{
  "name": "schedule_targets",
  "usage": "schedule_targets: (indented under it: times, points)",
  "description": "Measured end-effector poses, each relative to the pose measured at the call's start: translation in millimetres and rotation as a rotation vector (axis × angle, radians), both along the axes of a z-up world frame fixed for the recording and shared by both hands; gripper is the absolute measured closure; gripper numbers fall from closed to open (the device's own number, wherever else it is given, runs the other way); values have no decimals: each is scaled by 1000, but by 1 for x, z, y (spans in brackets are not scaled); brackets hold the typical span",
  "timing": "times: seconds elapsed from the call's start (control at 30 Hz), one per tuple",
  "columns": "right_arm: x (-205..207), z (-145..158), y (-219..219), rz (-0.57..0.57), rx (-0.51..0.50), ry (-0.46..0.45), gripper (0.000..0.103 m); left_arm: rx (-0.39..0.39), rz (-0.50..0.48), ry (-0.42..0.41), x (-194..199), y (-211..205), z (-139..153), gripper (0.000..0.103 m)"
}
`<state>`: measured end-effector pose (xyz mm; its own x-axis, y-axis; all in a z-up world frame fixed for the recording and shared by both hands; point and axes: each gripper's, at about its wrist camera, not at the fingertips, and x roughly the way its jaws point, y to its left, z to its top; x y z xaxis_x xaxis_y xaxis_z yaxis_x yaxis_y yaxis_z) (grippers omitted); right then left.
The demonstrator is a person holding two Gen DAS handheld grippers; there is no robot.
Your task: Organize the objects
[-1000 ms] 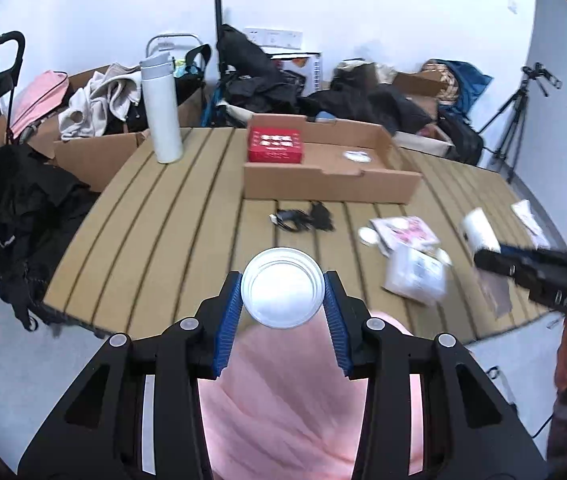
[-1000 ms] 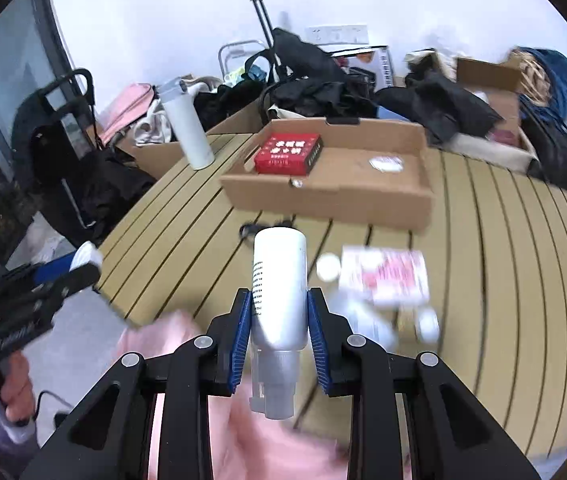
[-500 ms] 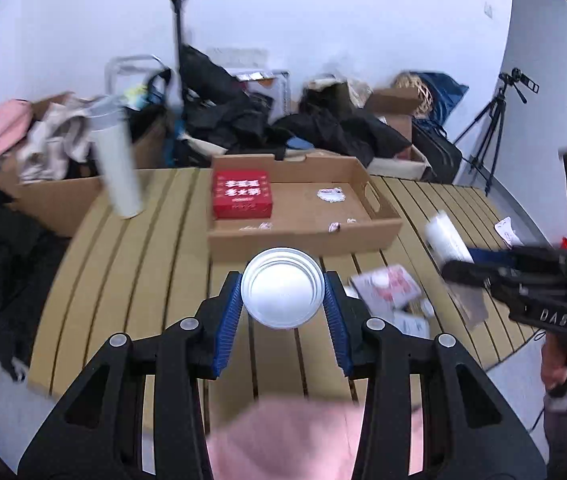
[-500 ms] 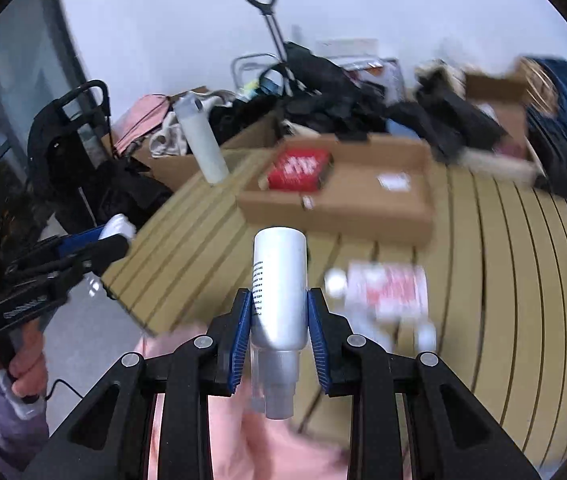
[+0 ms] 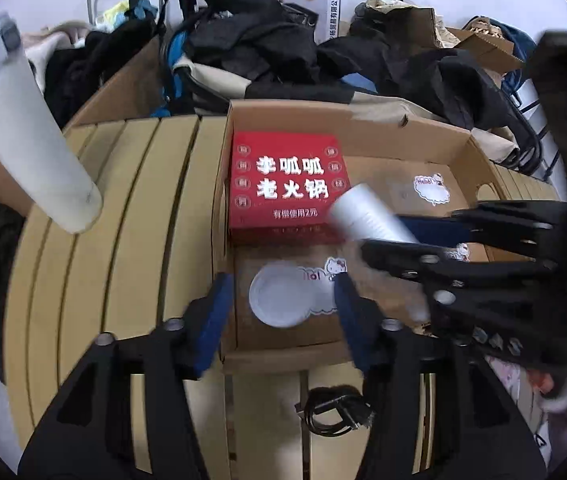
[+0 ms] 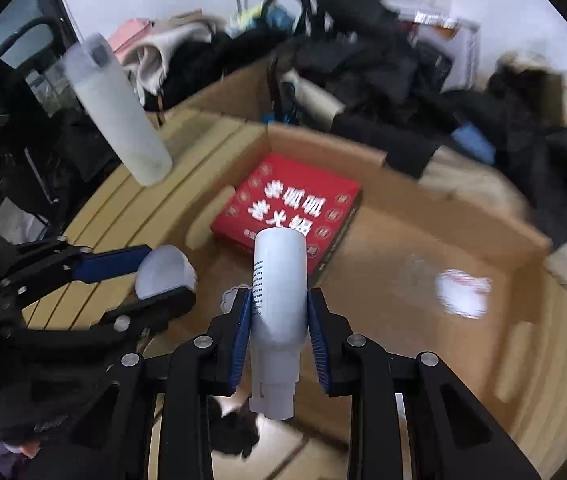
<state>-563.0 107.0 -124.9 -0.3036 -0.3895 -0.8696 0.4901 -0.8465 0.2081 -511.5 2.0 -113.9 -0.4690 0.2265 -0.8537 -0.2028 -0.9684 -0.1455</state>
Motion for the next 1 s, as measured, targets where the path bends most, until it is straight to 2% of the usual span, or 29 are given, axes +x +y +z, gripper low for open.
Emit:
schedule_targets:
  times: [0.03, 0.1, 0.2, 0.33, 0.43, 0.5, 0.57, 0.6, 0.7, 0.87, 1.0]
  points:
    - [-5, -9, 1, 29, -56, -51, 72, 36, -17, 7, 2, -4, 2, 37]
    - [-8, -14, 2, 53, -119, -85, 68, 40, -25, 45, 7, -10, 11, 29]
    - [-8, -10, 8, 34, -142, -63, 41, -13, -23, 87, 10, -16, 26, 19]
    - [3, 17, 22, -9, -116, -9, 39, -72, 35, 51, 8, -24, 43, 14]
    - [19, 54, 40, -43, -52, 56, 39, -139, 84, 32, 14, -25, 67, 13]
    - [35, 86, 57, -81, 11, 99, 39, -166, 99, 54, 27, -26, 91, 10]
    - [53, 117, 75, -132, 69, 136, 34, -180, 100, 87, 44, -24, 115, 4]
    - [64, 131, 86, -158, 83, 150, 29, -182, 101, 103, 53, -23, 125, 4]
    - [97, 163, 114, -198, 95, 182, 27, -177, 74, 153, 87, -16, 153, 0]
    - [152, 185, 131, -219, 157, 231, 26, -179, 17, 200, 135, -3, 172, 0]
    - [208, 190, 136, -234, 144, 287, 25, -172, 15, 246, 190, 0, 175, 0]
